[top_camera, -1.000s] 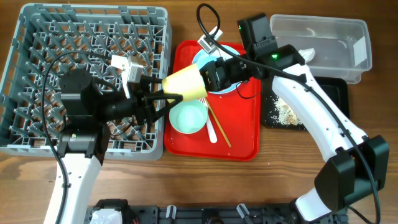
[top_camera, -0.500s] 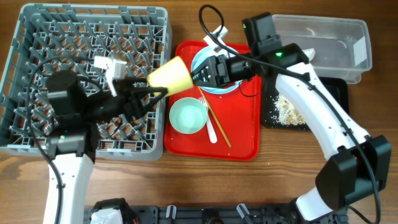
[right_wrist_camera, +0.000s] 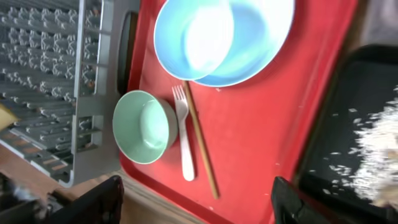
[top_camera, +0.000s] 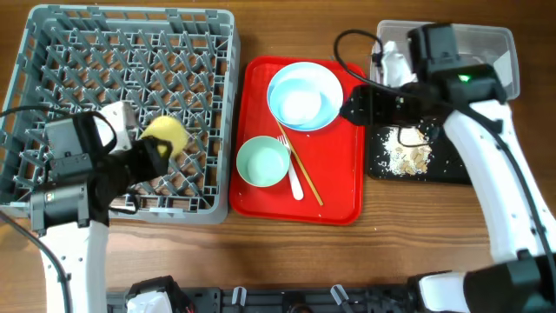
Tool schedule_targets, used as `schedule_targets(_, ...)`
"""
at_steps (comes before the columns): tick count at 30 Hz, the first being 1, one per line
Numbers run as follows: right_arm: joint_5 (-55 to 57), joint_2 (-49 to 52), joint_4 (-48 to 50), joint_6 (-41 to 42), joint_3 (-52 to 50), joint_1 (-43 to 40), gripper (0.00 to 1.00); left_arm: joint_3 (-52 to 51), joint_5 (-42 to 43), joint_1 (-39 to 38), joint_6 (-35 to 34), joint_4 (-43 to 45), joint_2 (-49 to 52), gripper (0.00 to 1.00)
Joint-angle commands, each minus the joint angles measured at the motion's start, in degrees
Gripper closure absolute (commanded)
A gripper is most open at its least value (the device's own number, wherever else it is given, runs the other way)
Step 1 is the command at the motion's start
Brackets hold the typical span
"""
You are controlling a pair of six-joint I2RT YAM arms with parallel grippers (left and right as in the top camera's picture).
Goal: Sort waste into correct bins and load items into the dishwasher rack
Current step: 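Carry the yellow cup left and set it in the dish rack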
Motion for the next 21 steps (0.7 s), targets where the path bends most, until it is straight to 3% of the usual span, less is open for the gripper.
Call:
schedule_targets(1, 2.1, -0.9, -0.1, -1.4, 1.0, -0.2, 0.21, 0.9, -12.3, 0.5, 0.2, -3.9, 0.5, 0.64)
schedule_targets(9, 2.1, -0.9, -0.3, -1.6, 0.9, -0.2, 0.20, 0.9, -15.1, 0.5, -2.4, -7.1, 5.6, 0.65)
schedule_targets(18, 2.0, -0.9, -1.3, -2.8, 0.9, -0.2, 0.19, 0.9, -15.6, 0.5, -2.4, -1.3, 16.7, 0.54)
schedule_targets(20, 2.1, -0.9, -1.6, -2.9, 0.9, -0.2, 0.19, 0.9, -15.5, 0.5, -2.3, -0.4, 18.6, 0.00)
schedule_targets(21, 2.1, -0.9, -1.6, -2.9, 0.9, -0.2, 0.20, 0.9, -15.5, 0.5, -2.4, -0.3, 19.0, 0.00)
